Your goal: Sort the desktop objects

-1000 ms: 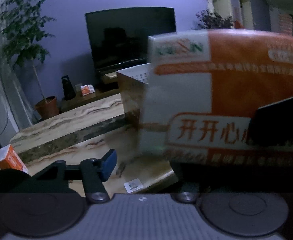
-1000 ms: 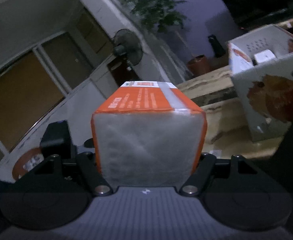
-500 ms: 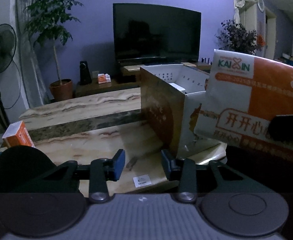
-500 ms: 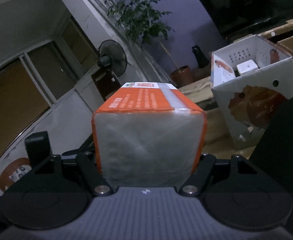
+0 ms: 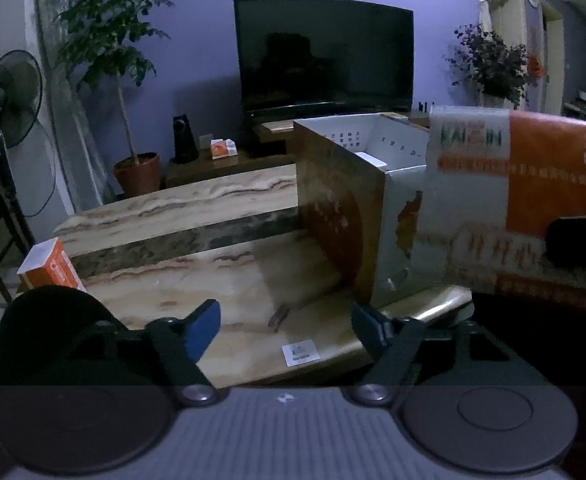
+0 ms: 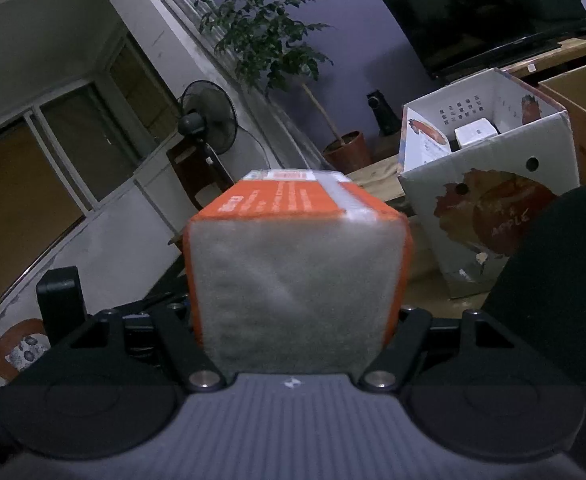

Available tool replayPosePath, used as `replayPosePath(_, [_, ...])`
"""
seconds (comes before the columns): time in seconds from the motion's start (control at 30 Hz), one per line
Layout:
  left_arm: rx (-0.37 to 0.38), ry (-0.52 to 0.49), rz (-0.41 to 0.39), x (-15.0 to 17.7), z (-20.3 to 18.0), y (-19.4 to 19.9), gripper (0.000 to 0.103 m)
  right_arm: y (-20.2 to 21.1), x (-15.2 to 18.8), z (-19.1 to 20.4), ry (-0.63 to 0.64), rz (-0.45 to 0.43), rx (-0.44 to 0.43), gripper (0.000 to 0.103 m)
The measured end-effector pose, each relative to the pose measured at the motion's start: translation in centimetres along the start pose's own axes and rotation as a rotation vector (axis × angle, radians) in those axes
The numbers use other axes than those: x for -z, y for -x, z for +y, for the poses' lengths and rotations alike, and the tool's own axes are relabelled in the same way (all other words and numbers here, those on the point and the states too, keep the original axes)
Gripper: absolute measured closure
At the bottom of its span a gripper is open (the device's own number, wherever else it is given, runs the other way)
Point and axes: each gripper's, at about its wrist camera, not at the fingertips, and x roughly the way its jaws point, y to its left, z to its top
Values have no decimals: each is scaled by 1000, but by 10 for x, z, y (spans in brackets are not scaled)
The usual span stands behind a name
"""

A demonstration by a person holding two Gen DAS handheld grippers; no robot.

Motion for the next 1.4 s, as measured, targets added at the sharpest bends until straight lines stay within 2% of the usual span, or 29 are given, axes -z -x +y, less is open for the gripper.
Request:
replayPosePath(0.1, [2,10,13,0,1,-1,21,-1,0,0,-7,8,15,29])
replayPosePath(0.27, [6,-1,36,1,-1,-4,20,-3,-2,-7,-51,12,4,30])
replayPosePath(0.6, [12,-12,45,2,-3,-6,19,3,-1,-37,-253,-23,-70,30])
replayPosePath(1.1, [6,-27,37,2,-6,-7,18,9,3,-43,-314,-32,-229,30])
replayPosePath(1.2, [-2,-6,13,2,-3,-5,17,10,3,-48,-346,-26,-265,30])
replayPosePath(1.4, [-17,26,17,0,2,-7,17,18,1,-51,-361,-10,-309,30])
